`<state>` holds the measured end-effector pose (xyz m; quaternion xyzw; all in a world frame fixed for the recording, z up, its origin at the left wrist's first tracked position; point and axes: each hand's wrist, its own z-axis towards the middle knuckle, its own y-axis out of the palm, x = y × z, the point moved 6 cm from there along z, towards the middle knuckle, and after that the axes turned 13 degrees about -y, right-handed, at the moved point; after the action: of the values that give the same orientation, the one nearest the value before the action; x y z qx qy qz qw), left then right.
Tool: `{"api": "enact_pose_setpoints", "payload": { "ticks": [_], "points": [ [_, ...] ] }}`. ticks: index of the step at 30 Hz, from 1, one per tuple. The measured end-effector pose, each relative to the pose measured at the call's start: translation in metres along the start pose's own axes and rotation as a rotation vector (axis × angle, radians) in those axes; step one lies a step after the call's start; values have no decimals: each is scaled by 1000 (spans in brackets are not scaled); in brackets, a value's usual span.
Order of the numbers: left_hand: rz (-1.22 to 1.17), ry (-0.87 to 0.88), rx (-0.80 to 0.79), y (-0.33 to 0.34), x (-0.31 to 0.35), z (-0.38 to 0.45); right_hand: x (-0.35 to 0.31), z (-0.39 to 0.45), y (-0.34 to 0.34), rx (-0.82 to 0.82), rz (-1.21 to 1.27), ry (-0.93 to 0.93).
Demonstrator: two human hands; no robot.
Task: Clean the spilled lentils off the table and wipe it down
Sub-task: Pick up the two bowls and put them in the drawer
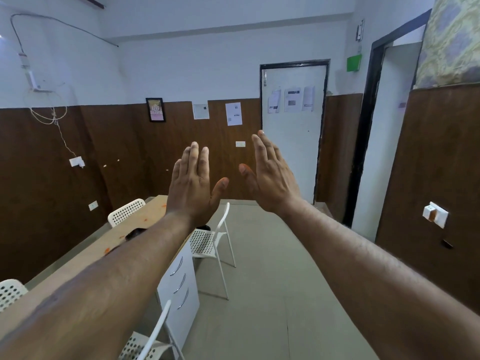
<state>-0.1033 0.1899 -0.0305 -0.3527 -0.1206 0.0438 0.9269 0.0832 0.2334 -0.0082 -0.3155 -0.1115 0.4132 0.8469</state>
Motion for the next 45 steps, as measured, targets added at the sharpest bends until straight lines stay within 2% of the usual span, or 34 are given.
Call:
{"api": "enact_pose_setpoints", "payload": {
  "ticks": [4,9,14,18,24,34,45],
  "points": [
    [-14,-21,-44,61,-9,28,45,19,63,-16,80,5],
    [-49,-131,-119,145,-24,66,104,51,151,-49,209,13],
    [-83,-285,-209,231,-60,91,150,83,249,-196,362,-8],
    [-79,-398,-267,278,-104,89,160,97,318,-280,462,-32],
    [-58,-612,-329,348,-212,73,136,121,466,-437,609,-100],
    [-104,-1028,-273,430,-421,57,47,172,711,-650,776,-225],
    [-24,-1454,-269,500,-585,23,-14,203,933,-917,763,-275]
  ]
}}
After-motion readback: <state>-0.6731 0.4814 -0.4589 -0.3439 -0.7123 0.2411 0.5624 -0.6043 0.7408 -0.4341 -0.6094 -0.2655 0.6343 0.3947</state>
